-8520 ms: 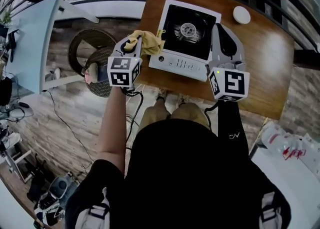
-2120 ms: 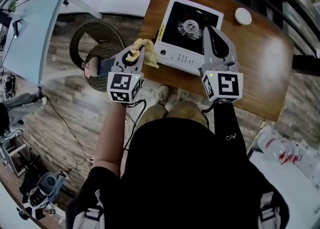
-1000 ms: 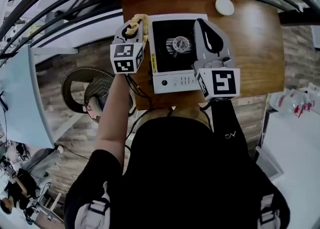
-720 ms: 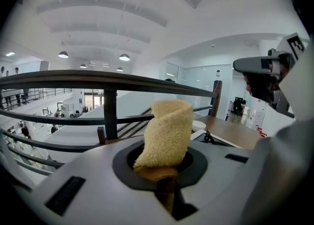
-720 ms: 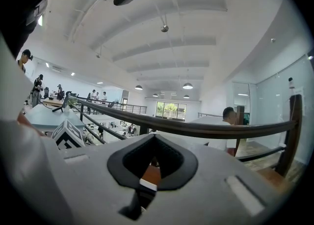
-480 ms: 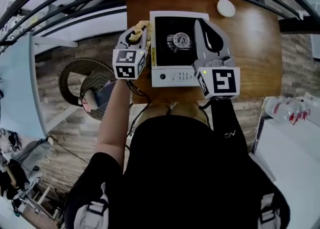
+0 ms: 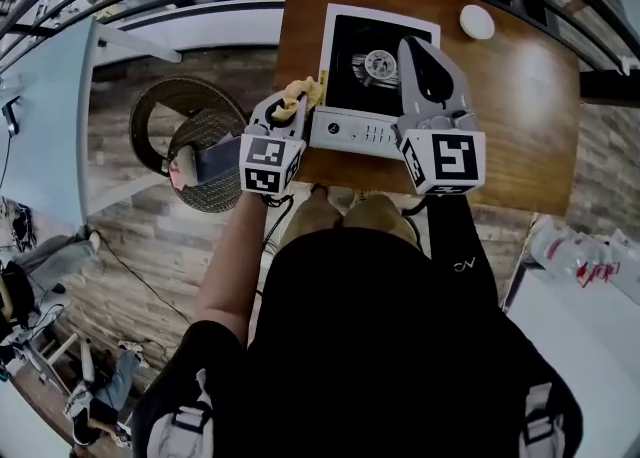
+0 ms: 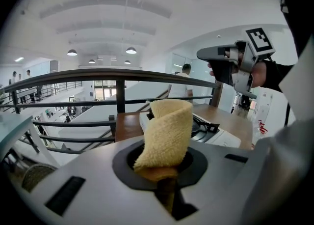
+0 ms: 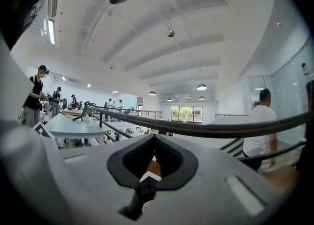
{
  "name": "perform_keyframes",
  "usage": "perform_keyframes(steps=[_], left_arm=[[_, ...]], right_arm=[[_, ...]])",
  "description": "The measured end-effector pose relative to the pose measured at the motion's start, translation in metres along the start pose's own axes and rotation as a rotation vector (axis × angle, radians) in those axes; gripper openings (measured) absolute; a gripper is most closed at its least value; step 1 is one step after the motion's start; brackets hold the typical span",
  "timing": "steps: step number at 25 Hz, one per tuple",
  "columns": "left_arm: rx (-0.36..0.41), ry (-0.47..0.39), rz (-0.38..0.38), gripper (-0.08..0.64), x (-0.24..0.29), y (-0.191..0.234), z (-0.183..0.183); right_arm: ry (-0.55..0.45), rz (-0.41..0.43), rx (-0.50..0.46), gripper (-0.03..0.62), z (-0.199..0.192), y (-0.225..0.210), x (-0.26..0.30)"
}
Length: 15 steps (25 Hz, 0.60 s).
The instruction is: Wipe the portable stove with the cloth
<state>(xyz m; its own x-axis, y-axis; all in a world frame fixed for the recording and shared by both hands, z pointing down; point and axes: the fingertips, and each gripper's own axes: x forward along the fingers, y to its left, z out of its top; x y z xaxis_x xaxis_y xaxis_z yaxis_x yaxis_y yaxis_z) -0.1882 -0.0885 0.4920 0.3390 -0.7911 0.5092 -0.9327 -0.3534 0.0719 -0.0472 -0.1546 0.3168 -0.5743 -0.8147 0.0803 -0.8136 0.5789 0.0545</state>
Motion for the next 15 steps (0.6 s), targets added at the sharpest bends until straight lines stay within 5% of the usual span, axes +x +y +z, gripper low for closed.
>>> perform_keyframes(steps=[10,15], left_arm=[[-0.036,0.09,-0.028,0.029,-0.048,-0.047,-0.06],[-0.031,0.084,-0.006,0.029,-0.052,-0.031,-0.054]], right_arm=[[-0.004,0.024,0.001,0.003,-0.002,0.003,-0.01],[-0.004,0.003,0.001,0.003,-0.003,0.003,-0.005]])
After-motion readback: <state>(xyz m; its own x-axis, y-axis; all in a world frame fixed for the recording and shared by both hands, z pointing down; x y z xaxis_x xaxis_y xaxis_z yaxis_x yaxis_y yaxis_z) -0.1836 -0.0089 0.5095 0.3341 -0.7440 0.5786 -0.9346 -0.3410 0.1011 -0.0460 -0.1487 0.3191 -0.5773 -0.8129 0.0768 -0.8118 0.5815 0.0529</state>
